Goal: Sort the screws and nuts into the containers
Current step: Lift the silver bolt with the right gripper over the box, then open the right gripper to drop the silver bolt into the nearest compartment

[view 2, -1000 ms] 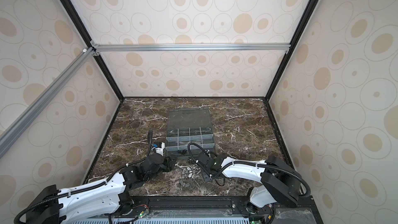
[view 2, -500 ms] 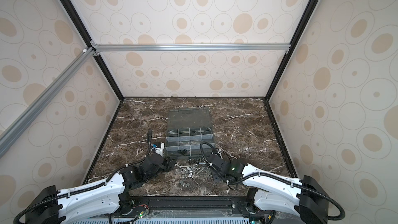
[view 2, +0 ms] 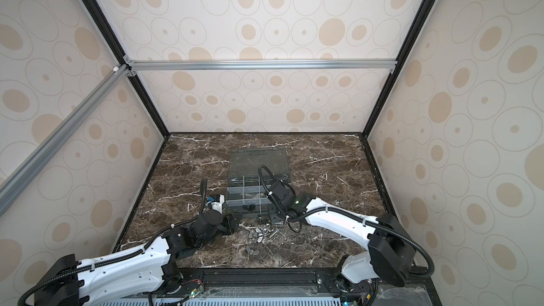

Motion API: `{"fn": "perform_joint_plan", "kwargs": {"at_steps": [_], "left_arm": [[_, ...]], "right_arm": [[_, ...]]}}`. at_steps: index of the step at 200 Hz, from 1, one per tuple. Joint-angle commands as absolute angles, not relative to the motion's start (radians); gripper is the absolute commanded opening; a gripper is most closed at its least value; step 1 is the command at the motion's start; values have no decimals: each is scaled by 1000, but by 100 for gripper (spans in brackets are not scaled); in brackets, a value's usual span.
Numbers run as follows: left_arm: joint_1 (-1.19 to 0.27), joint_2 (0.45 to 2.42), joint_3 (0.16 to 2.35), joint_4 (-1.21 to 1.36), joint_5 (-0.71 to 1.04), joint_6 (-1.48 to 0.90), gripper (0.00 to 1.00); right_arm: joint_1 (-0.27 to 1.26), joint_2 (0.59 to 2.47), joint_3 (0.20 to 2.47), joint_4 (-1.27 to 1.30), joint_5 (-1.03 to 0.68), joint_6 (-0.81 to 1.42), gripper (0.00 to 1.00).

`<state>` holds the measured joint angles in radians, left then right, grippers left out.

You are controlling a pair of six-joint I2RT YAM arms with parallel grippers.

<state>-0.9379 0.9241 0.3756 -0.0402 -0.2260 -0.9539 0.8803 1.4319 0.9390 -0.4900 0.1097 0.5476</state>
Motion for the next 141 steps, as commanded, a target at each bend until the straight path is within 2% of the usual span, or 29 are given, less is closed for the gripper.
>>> {"fn": "perform_joint_plan", "kwargs": {"at_steps": [1, 109, 141], "left_arm": [[-936, 899, 379, -71, -242, -971, 60], [-937, 868, 351, -72, -239, -994, 60], [-936, 865, 350, -74, -238, -997, 60]], "right_arm": [[877, 1485, 970, -437, 78, 543, 16], [852, 1508, 976, -432, 116, 533, 16], [850, 1510, 987, -447, 115, 534, 29]]}}
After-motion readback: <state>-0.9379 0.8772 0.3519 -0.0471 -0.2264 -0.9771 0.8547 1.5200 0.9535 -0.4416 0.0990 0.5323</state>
